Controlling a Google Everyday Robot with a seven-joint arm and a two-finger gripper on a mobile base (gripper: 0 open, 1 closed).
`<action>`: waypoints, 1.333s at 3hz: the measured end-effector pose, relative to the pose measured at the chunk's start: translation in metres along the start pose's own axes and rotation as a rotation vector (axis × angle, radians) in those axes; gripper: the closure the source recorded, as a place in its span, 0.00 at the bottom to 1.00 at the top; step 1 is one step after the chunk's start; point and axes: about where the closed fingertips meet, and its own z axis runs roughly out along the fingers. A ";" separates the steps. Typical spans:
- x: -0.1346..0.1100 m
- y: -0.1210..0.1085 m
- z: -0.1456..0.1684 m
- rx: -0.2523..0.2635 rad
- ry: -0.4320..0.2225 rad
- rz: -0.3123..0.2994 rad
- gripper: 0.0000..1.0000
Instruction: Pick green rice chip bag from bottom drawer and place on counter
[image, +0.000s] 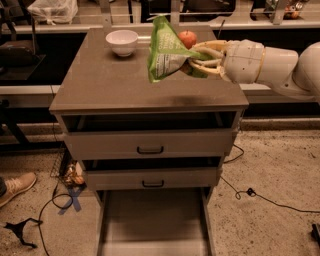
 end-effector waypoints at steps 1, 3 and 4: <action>0.014 0.001 0.022 -0.080 0.066 0.000 1.00; 0.070 -0.008 0.090 -0.199 0.263 0.017 1.00; 0.092 -0.013 0.119 -0.215 0.329 0.015 0.82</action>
Offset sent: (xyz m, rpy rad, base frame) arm 0.1069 0.0616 -0.0381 -0.3763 0.1550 -0.1162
